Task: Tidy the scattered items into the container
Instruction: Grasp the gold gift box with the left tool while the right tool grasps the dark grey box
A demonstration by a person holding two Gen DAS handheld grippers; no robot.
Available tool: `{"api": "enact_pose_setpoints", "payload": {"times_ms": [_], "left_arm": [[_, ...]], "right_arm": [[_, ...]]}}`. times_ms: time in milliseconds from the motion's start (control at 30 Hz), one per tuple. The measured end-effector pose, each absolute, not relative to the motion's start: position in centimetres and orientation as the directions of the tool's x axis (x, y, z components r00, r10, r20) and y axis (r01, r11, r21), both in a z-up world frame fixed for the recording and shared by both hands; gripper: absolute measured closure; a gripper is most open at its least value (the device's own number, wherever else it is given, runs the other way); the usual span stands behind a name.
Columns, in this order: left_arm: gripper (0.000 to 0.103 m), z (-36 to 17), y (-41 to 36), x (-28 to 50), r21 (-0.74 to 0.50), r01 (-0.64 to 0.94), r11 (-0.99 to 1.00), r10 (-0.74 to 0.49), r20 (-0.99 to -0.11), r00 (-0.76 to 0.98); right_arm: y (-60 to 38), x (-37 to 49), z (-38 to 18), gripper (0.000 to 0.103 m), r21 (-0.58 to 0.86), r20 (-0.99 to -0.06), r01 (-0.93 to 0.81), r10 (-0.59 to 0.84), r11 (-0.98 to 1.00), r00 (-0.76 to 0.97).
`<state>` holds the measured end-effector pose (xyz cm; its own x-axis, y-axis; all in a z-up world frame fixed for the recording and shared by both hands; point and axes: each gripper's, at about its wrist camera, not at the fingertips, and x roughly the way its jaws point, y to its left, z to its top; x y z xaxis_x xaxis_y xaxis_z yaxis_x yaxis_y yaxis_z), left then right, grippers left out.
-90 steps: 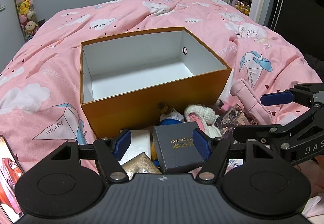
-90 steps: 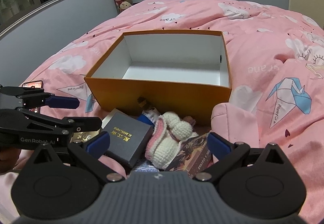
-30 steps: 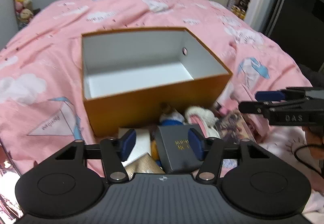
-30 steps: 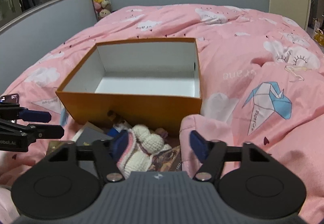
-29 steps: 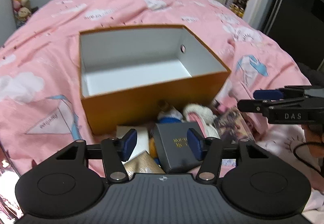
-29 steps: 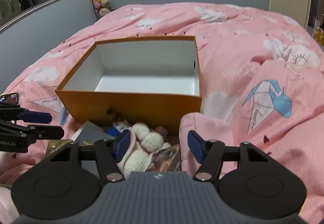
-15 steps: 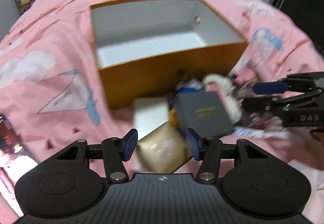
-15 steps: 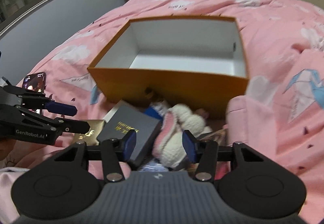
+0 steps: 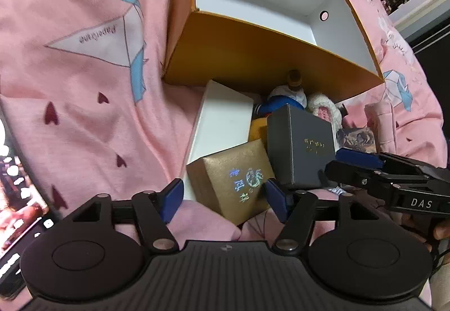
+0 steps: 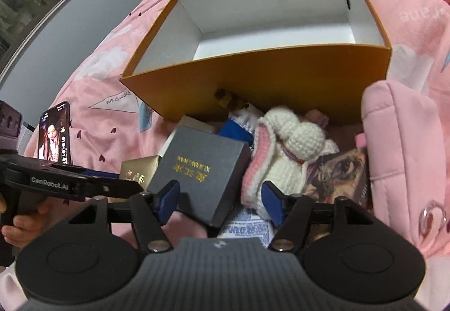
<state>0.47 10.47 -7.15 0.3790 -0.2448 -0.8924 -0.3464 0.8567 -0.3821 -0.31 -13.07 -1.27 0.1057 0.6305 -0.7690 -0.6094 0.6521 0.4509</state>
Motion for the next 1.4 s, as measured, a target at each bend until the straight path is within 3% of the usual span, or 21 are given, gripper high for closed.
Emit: {"api": "enact_pose_setpoints", "payload": {"times_ms": [167,400,600,700,867,967,1100,1333,1400], "left_arm": [[0.023,-7.9,10.2,1.6,-0.415,-0.349,0.840,-0.279,-0.883,0.378],[0.024,-7.6,9.6,2.2,-0.371,-0.312,0.874,-0.230,-0.884,0.406],[0.032,-6.9,9.7,2.8,-0.348,-0.310,0.885,-0.184,-0.872,0.453],[0.035,-6.6,9.2,3.2,-0.317,-0.287,0.904,-0.155,-0.869,0.469],[0.045,-5.5,8.1,3.4,-0.254,-0.236,0.938,-0.108,-0.860,0.499],[0.046,-5.5,7.9,3.2,-0.248,-0.225,0.942,-0.109,-0.861,0.496],[0.055,-5.1,8.3,2.4,-0.279,-0.239,0.930,-0.121,-0.847,0.517],[0.055,-4.5,7.4,1.6,-0.258,-0.196,0.946,-0.120,-0.840,0.529],[0.060,-4.3,6.9,1.5,-0.242,-0.183,0.953,-0.111,-0.840,0.532]], "right_arm": [[-12.1,0.2,-2.0,0.030,0.477,-0.770,-0.605,0.635,0.637,0.061],[-11.0,1.5,-3.2,0.025,0.535,-0.755,-0.573,0.655,0.621,0.005],[-11.8,2.4,-2.0,0.046,0.528,-0.752,-0.554,0.658,0.644,0.049],[-12.1,2.3,-1.2,0.050,0.478,-0.762,-0.581,0.640,0.659,0.099],[-12.3,1.3,1.0,0.049,0.306,-0.784,-0.655,0.573,0.691,0.239],[-13.0,1.5,1.6,0.049,0.342,-0.771,-0.665,0.602,0.664,0.205],[-13.4,1.4,1.3,0.050,0.405,-0.760,-0.649,0.631,0.644,0.153],[-12.1,0.2,1.9,0.059,0.369,-0.735,-0.695,0.652,0.617,0.188],[-11.6,-0.1,1.9,0.059,0.343,-0.743,-0.708,0.640,0.617,0.198]]}}
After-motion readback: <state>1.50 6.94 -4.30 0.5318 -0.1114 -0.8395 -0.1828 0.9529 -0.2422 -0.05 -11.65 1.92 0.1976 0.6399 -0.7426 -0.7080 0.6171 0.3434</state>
